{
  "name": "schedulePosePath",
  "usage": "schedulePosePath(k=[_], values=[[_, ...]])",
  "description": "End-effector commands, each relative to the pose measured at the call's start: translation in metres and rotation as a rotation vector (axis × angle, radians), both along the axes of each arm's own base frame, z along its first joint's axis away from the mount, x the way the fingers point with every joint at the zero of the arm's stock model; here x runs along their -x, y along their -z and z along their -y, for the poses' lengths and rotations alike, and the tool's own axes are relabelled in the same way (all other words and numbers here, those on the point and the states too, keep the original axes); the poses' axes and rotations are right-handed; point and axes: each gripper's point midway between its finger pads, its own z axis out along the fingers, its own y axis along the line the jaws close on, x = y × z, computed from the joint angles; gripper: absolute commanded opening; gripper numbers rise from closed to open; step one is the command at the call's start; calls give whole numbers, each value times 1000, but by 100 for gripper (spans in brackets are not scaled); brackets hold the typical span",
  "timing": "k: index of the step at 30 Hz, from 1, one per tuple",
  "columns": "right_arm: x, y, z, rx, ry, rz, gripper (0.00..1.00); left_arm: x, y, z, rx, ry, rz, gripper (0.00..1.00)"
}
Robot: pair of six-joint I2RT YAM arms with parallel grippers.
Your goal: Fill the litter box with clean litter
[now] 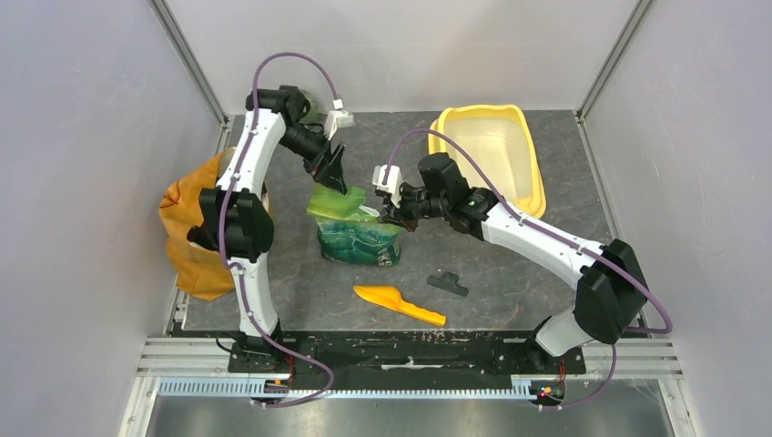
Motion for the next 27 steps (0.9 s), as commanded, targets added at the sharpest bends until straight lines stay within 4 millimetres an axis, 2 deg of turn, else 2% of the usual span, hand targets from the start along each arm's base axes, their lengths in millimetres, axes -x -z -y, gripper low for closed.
schedulePosePath(k=[1, 5, 8, 13, 17, 20, 24, 26, 27], values=[[-9, -21, -3, -33, 6, 110, 0, 34, 2, 7, 33, 66, -96, 90], [-8, -19, -3, -28, -2, 113, 0, 27, 12, 12, 48, 35, -164, 89], [-10, -19, -2, -22, 8, 116, 0, 30, 12, 15, 72, 30, -189, 86], [-13, -13, -2, -5, 25, 100, 0, 50, -3, 15, 91, 34, -180, 85], [-17, -10, -1, 2, 46, 97, 0, 68, -11, 10, 83, 46, -158, 79], [-18, -10, -1, 1, 50, 99, 0, 76, -9, 8, 70, 55, -165, 62], [-15, -13, -3, -8, 44, 84, 2, 73, -16, 8, 71, 54, -133, 27], [-13, -12, -2, -5, 53, 47, 15, 71, -25, 9, 80, 60, -91, 3], [-11, -12, -2, 0, 61, 22, 25, 72, -31, 9, 84, 68, -63, 2]])
